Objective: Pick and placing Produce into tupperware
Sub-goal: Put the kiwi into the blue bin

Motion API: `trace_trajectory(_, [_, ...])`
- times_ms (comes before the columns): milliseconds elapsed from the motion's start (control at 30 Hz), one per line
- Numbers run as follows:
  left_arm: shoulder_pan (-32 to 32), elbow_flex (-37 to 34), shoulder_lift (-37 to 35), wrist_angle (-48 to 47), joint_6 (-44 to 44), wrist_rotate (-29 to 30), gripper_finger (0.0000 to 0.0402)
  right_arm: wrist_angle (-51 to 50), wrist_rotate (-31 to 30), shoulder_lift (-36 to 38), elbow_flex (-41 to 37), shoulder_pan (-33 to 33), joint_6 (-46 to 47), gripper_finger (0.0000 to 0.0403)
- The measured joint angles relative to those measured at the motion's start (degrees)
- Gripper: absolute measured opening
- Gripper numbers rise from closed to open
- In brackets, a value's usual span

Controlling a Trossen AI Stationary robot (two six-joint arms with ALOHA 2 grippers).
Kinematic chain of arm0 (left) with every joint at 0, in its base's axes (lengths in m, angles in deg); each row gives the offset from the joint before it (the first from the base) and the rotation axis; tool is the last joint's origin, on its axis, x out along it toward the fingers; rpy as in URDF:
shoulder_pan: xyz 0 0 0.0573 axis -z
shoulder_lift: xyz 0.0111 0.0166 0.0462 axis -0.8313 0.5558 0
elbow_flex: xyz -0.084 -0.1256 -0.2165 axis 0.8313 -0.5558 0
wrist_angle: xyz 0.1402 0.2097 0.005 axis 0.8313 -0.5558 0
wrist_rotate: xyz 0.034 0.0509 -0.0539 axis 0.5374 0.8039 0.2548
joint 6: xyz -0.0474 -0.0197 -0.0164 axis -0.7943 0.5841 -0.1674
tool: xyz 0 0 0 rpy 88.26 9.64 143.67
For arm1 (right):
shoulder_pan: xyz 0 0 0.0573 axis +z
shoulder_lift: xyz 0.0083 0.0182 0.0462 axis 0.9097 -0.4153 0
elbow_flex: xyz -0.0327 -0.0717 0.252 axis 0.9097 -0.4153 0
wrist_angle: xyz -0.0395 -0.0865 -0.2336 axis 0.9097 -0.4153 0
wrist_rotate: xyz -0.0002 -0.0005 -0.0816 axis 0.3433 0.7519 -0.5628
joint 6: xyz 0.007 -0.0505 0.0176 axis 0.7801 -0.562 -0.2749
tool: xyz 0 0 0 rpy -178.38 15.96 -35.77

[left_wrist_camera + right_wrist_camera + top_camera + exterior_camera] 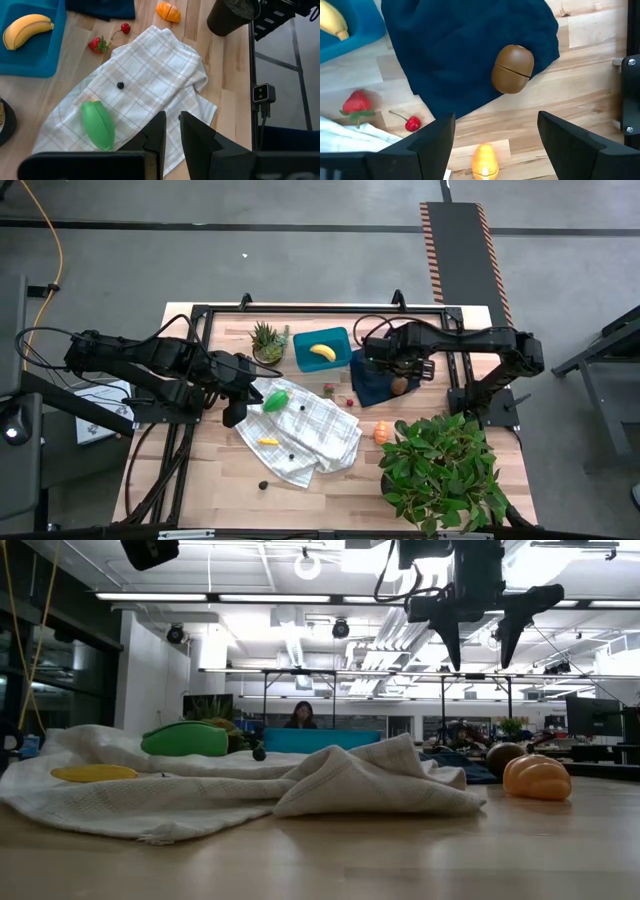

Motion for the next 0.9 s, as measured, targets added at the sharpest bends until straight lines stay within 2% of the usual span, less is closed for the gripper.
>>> trace_trajectory(233, [0.0, 0.0, 0.0, 0.0, 0.0, 0.0, 0.0046, 0.6, 0.7, 0.1, -0.6, -1.6, -0.6, 0.0275])
trace_trajectory(400, [0.0, 0.0, 0.0, 0.0, 0.0, 0.0, 0.0046, 3.9, 5.7, 0.9, -6.2, -2.6, -1.1, 0.0275])
trace_trajectory(667, [0.0, 0.0, 0.0, 0.0, 0.0, 0.0, 0.0046, 11.7, 9.0, 3.1, -14.9, -2.9, 1.7, 0.0275])
trace_trajectory(900, [0.0, 0.0, 0.0, 0.1, 0.0, 0.0, 0.0046, 19.4, 9.2, 6.2, -21.9, -2.9, 6.4, 0.0275])
